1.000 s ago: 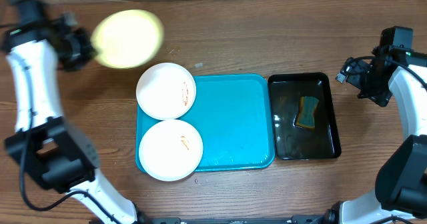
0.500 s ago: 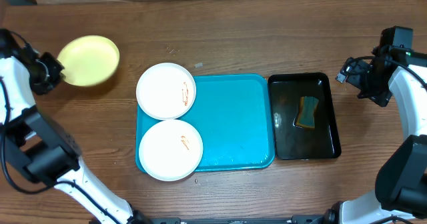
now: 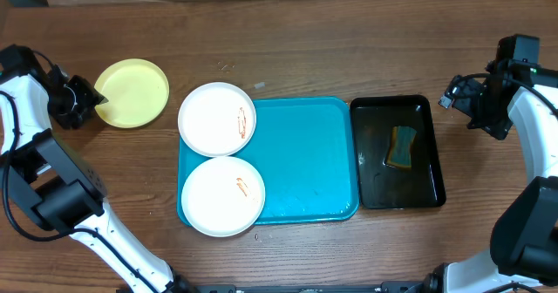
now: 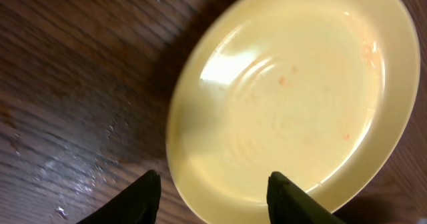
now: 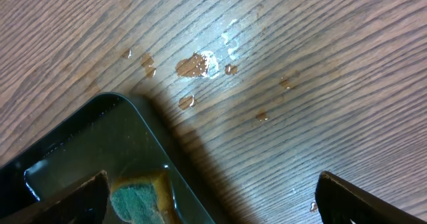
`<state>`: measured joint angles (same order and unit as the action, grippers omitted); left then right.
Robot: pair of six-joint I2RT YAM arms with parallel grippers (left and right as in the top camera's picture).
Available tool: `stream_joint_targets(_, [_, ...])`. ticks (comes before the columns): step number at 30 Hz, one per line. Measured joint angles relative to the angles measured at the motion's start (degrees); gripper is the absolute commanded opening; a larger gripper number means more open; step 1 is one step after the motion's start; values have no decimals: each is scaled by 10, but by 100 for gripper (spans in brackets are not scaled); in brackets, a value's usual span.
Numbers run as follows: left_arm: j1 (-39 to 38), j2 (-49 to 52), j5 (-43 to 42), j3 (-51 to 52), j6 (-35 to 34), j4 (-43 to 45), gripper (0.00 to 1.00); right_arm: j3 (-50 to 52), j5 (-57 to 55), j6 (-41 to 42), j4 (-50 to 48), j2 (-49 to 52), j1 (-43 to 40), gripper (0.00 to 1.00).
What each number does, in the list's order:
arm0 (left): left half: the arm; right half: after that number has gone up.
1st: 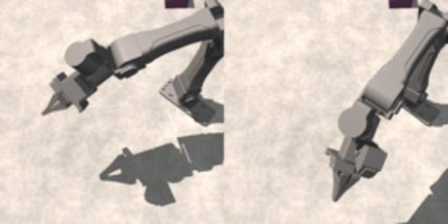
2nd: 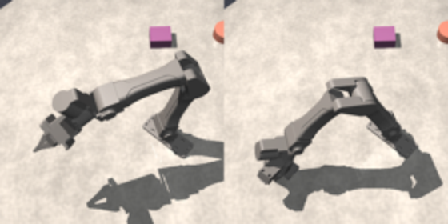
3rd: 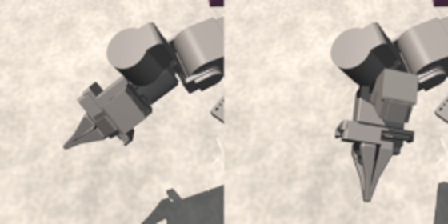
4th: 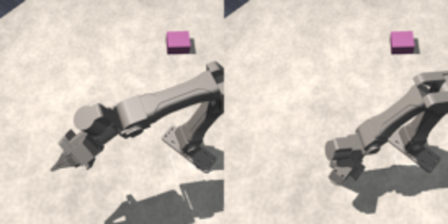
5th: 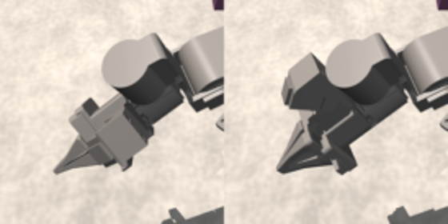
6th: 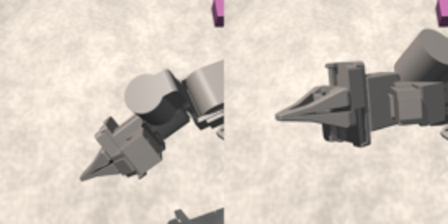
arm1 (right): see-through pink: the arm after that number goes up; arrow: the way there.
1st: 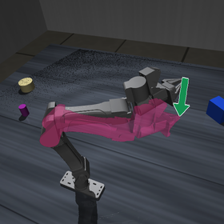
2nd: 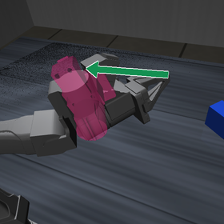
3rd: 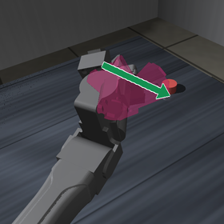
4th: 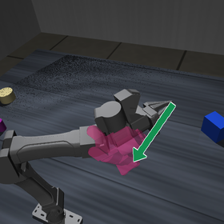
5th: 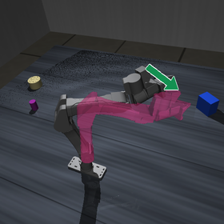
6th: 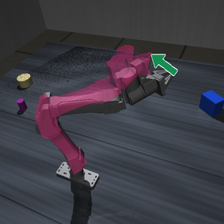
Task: Clean dirty plates on tray and stack at the side
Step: 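Move the left gripper to the top white plate's rim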
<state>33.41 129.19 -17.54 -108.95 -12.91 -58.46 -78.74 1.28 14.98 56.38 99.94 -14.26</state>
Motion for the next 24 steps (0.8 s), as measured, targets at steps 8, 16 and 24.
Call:
stream_joint_targets(8, [-32, -15, -19, -42, 28, -121, 41, 0, 0, 0, 0, 0, 0, 100])
stream_joint_targets(16, [-203, -31, 40, -42, 51, -174, 40, 0, 0, 0, 0, 0, 0, 100])
stream_joint_targets(24, [-302, -31, 133, -40, 57, -167, 42, 0, 0, 0, 0, 0, 0, 100])
